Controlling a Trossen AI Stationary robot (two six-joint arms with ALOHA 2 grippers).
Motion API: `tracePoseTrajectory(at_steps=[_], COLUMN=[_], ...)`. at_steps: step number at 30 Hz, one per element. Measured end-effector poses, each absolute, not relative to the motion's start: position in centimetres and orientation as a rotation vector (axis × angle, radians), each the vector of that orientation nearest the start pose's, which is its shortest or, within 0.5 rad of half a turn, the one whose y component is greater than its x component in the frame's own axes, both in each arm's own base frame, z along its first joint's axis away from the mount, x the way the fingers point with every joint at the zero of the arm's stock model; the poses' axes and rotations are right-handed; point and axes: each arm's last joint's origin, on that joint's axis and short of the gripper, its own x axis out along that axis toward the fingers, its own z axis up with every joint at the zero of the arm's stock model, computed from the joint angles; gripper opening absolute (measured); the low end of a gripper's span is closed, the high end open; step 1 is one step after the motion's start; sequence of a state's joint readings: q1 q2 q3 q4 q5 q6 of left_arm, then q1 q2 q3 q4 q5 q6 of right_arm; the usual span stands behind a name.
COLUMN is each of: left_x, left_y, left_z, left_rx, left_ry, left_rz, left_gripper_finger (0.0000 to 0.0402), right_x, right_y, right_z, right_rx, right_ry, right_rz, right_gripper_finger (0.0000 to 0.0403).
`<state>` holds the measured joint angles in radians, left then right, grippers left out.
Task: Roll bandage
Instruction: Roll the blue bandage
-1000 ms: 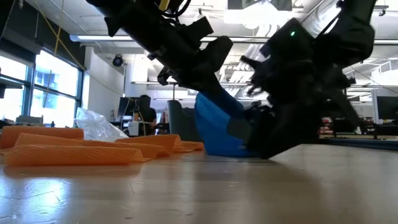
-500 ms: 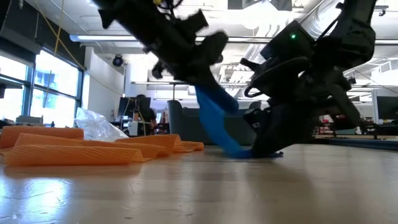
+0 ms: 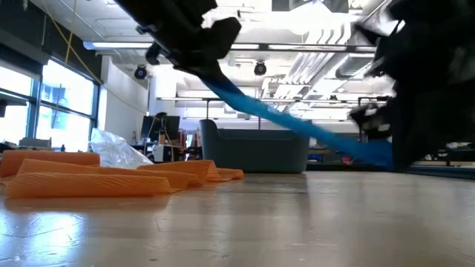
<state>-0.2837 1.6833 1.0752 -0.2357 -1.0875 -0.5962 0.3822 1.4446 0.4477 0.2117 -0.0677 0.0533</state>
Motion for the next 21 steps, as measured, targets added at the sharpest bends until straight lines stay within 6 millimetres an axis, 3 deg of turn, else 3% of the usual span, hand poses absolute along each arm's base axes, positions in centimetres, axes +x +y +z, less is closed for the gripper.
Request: tracePoseTrajectory(at_steps=[11, 21], left_x=[32.1, 31.8], left_y=[-8.1, -9.6], left_z=[21.4, 21.4], left_rx=[0.053, 0.073], left_ry=[0.434, 0.447], left_rz=[0.919, 0.856], left_gripper_finger=[0.0012, 0.0012], right_x=[18.3, 16.1], right_y=[11.7, 11.5], right_z=[18.3, 21.8], right_rx=[-0.112, -0.157], right_ry=[0.538, 0.332], right_rz=[0.418, 0.356], right_gripper_finger=[0.0000, 0.0000])
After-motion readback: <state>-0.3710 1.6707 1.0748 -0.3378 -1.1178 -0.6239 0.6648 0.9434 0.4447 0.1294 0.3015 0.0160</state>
